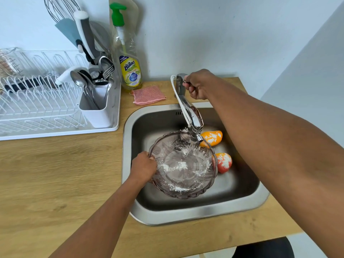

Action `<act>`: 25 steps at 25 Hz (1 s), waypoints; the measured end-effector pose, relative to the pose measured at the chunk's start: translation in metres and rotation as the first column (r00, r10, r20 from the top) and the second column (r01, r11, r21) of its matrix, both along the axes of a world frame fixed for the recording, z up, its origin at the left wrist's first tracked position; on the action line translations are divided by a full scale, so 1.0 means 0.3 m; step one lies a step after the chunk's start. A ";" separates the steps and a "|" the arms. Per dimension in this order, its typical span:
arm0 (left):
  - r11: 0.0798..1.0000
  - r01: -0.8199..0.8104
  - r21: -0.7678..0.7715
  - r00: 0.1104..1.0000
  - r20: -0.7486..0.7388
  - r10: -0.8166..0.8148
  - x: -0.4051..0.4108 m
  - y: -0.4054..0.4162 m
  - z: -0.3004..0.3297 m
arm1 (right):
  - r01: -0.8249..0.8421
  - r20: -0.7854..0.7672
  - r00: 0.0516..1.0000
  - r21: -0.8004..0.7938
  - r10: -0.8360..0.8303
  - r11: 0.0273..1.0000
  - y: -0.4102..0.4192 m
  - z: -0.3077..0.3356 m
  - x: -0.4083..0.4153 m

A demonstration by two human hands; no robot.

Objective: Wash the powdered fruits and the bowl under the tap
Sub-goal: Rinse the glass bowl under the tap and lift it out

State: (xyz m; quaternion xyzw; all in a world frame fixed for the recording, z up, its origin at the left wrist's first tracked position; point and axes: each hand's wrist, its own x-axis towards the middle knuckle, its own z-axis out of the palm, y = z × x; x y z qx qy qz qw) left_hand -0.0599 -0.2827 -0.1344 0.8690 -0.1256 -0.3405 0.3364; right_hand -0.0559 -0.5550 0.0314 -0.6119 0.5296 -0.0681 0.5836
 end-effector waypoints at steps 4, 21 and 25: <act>1.000 0.005 0.011 1.000 0.017 -0.005 -0.002 -0.001 -0.005 | -0.016 0.010 1.000 -0.121 0.017 0.992 0.009 0.009 -0.030; 0.946 0.177 0.272 0.824 0.484 -0.293 -0.051 -0.033 0.121 | -0.055 0.010 0.998 0.096 0.055 0.994 0.351 -0.404 -0.743; 0.726 0.343 0.596 0.585 0.469 -0.662 -0.158 -0.128 0.079 | 0.006 0.063 0.998 0.049 -0.009 0.999 0.387 -0.407 -0.748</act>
